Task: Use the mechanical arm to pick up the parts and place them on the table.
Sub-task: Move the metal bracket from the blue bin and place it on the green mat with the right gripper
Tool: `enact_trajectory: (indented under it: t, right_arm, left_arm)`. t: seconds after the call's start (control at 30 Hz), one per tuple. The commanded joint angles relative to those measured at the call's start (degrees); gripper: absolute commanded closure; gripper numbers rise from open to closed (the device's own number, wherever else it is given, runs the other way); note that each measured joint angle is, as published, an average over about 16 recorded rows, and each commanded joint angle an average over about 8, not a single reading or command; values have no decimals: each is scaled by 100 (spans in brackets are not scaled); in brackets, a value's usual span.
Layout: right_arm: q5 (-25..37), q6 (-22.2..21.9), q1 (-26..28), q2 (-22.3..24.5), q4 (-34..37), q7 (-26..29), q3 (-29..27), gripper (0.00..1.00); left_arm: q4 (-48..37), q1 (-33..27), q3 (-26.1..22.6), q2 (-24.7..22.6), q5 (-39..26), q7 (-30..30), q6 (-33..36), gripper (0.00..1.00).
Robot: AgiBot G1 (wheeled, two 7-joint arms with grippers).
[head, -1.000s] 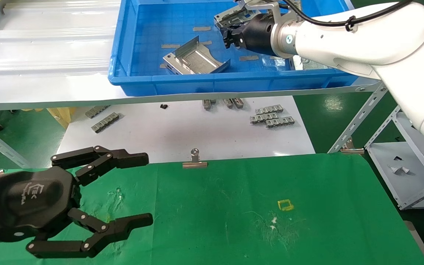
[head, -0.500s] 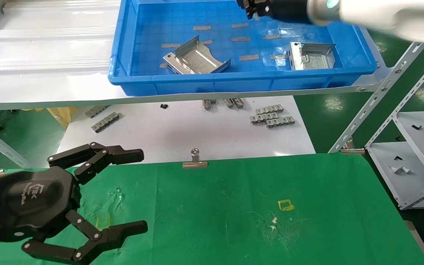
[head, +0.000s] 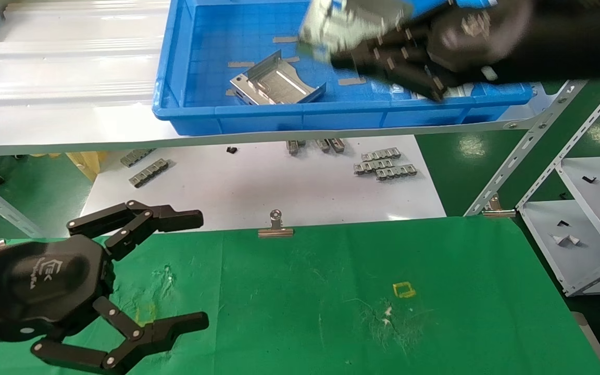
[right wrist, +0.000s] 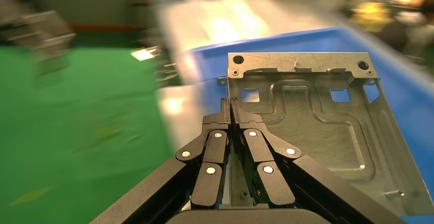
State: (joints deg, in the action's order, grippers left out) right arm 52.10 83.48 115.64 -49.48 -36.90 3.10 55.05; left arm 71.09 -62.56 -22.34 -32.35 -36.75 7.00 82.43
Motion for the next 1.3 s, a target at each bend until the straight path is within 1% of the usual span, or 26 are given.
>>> enact_trajectory:
  t: [0.03, 0.13, 0.3, 0.4, 0.5, 0.6, 0.7, 0.83, 1.03, 1.17, 1.3]
  right_arm:
    - [-119, 620, -22, 208, -15, -256, -36, 100]
    - [-346, 844, -173, 687, -707, -489, 239, 100]
    - [-630, 843, -421, 1507, -1921, -668, 975, 100]
    - [-592, 789, -629, 1827, -2301, -912, 1434, 100]
    - [-438, 629, -955, 1980, -2367, -1478, 1753, 100]
    - [-258, 312, -1356, 1979, -2161, -2284, 1894, 100]
    - [-190, -50, -1727, 1841, -1771, -3034, 1913, 100]
    - [-124, -336, -2040, 1509, -1112, -3743, 1929, 100]
    - [-45, -355, -2224, 879, 62, -4427, 1964, 100]
    - [-58, -263, -2270, 499, 857, -4827, 1952, 100]
    - [-39, -156, -2258, 214, 1528, -5191, 1951, 99]
  left_arm:
    - [0, 0, 0, 0, 0, 0, 0, 0]
    - [0, 0, 0, 0, 0, 0, 0, 0]
    - [0, 0, 0, 0, 0, 0, 0, 0]
    - [0, 0, 0, 0, 0, 0, 0, 0]
    - [0, 0, 0, 0, 0, 0, 0, 0]
    - [0, 0, 0, 0, 0, 0, 0, 0]
    - [0, 0, 0, 0, 0, 0, 0, 0]
    - [0, 0, 0, 0, 0, 0, 0, 0]
    - [0, 0, 0, 0, 0, 0, 0, 0]
    - [0, 0, 0, 0, 0, 0, 0, 0]
    - [0, 0, 0, 0, 0, 0, 0, 0]
